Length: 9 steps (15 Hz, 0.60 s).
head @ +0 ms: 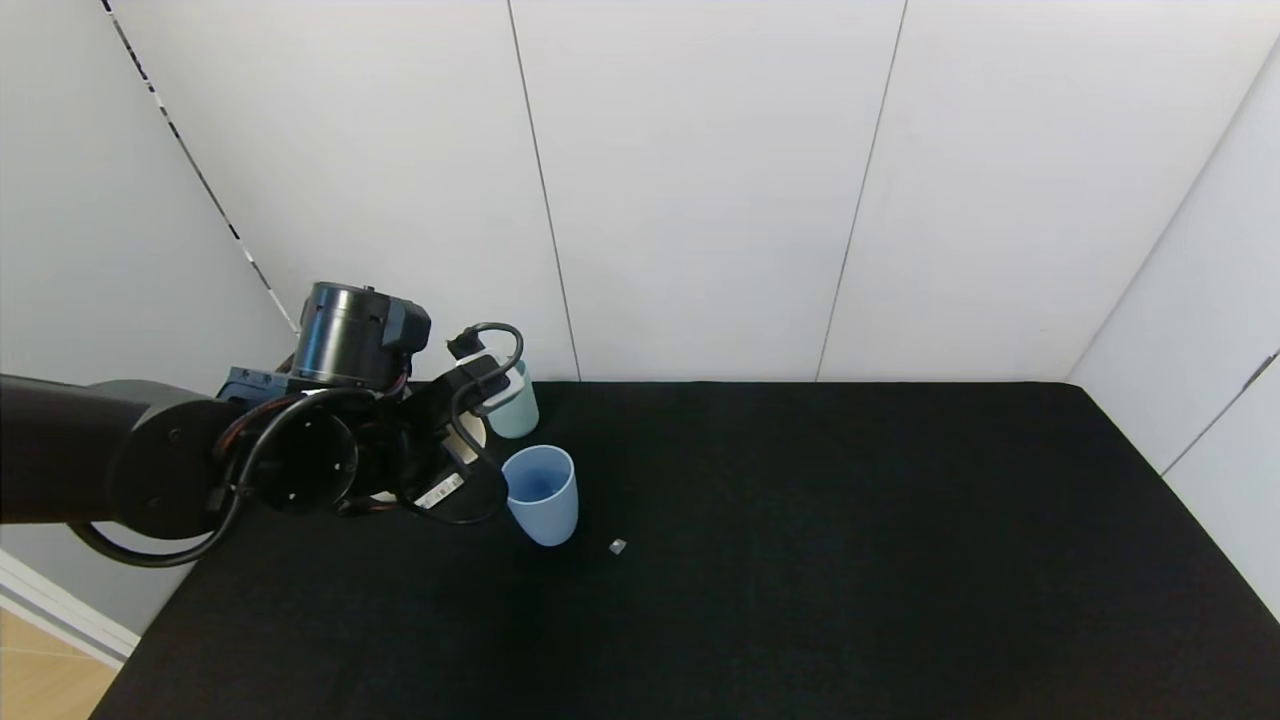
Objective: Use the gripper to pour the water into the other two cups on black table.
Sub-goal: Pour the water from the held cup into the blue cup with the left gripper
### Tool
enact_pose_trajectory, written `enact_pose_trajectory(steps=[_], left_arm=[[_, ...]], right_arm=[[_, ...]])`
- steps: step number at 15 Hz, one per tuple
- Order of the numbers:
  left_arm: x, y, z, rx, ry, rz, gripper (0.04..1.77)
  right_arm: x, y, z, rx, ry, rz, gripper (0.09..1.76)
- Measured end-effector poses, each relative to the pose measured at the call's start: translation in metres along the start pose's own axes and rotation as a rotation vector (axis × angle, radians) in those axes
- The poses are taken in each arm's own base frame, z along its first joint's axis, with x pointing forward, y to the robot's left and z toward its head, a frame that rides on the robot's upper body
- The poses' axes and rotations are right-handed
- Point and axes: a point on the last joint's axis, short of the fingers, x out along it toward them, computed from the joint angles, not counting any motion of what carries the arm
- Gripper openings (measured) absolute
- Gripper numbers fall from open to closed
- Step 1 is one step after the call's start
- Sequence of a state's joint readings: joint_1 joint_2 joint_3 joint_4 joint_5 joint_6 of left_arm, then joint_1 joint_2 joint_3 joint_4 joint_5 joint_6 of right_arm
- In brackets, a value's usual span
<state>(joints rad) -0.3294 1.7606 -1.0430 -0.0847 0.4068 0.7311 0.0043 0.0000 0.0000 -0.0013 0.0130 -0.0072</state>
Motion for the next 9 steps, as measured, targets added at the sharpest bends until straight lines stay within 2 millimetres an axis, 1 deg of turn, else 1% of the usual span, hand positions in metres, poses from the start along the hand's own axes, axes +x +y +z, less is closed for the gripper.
enact_pose_trajectory(steps=[4, 9], left_arm=[[0.003, -0.002, 0.005, 0.028, 0.01, 0.013, 1.25], [0.007, -0.011, 0.017, 0.086, 0.022, 0.028, 1.25]], right_arm=[[0.0, 0.0, 0.0, 0.0, 0.0, 0.0, 1.71], [0.0, 0.0, 0.0, 0.0, 0.0, 0.0, 1.71]])
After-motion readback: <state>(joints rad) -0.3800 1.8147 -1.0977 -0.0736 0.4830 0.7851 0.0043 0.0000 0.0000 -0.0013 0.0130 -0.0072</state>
